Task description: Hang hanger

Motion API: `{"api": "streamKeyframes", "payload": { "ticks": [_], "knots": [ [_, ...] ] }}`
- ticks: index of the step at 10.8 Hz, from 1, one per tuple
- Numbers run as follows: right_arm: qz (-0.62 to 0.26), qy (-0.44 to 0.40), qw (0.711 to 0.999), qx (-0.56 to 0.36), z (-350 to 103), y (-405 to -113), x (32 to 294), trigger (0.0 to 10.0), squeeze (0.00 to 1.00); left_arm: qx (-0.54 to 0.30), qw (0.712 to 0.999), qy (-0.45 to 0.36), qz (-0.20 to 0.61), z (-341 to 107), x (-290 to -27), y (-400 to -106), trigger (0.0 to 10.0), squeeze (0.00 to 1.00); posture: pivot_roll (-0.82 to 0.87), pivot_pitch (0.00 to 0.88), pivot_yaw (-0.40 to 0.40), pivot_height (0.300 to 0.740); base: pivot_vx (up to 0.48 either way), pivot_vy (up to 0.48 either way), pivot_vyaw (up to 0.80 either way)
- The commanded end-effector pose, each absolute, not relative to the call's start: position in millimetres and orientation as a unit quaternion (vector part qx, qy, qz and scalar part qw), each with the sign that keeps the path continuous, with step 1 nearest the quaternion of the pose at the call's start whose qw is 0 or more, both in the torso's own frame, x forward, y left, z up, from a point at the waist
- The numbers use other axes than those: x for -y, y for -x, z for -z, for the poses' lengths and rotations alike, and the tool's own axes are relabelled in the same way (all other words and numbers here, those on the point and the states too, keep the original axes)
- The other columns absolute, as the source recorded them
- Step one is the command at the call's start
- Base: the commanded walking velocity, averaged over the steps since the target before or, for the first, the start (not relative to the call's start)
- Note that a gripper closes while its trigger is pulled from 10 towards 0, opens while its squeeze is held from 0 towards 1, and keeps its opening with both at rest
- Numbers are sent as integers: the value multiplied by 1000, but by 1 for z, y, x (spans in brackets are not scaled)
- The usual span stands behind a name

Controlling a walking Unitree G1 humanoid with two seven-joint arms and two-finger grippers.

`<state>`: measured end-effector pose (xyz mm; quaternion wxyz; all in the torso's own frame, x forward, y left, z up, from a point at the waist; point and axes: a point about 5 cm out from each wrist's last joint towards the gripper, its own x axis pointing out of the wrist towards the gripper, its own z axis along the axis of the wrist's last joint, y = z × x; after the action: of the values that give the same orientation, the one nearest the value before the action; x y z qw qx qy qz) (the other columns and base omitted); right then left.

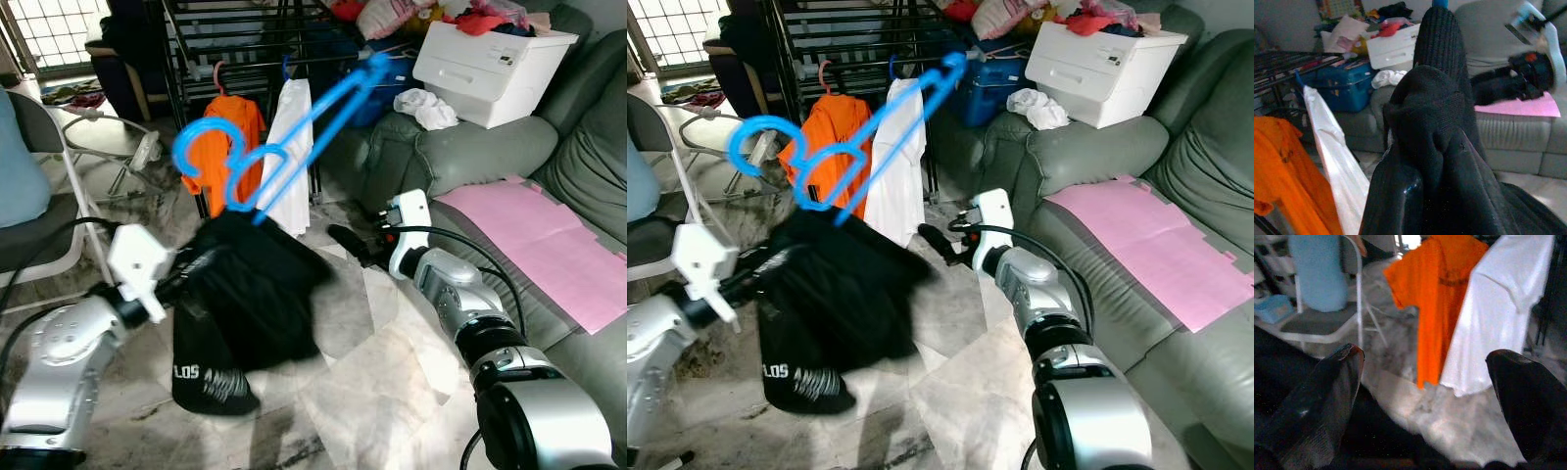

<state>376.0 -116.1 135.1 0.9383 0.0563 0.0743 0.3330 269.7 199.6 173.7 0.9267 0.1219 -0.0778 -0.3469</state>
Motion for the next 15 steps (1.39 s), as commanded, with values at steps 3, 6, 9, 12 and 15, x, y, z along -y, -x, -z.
{"api": "streamKeyframes", "payload": {
  "ticks": [3, 6, 9, 12, 15],
  "knots": [
    [-438, -90, 892, -68, -140, -362, 113, 10000, 0, 112, 911, -143, 370, -196, -185, -270, 0, 0, 49, 27, -42, 740, 0, 0, 0],
    [-509, -115, 851, -54, -148, -350, 116, 10000, 0, 112, 908, -157, 372, -201, -186, -273, 0, 0, 53, 20, -38, 740, 0, 0, 0],
    [-526, -110, 840, -71, -143, -345, 112, 10000, 0, 139, 898, -156, 388, -219, -177, -268, 0, 0, 62, 13, -43, 740, 0, 0, 0],
    [-505, -113, 854, -54, -150, -351, 115, 10000, 0, 139, 890, -156, 405, -227, -177, -263, 0, 0, 70, 5, -44, 740, 0, 0, 0],
    [-533, -108, 837, -53, -152, -346, 114, 10000, 0, 116, 900, -166, 386, -214, -185, -267, 0, 0, 66, 0, -43, 740, 0, 0, 0]
  ]
}}
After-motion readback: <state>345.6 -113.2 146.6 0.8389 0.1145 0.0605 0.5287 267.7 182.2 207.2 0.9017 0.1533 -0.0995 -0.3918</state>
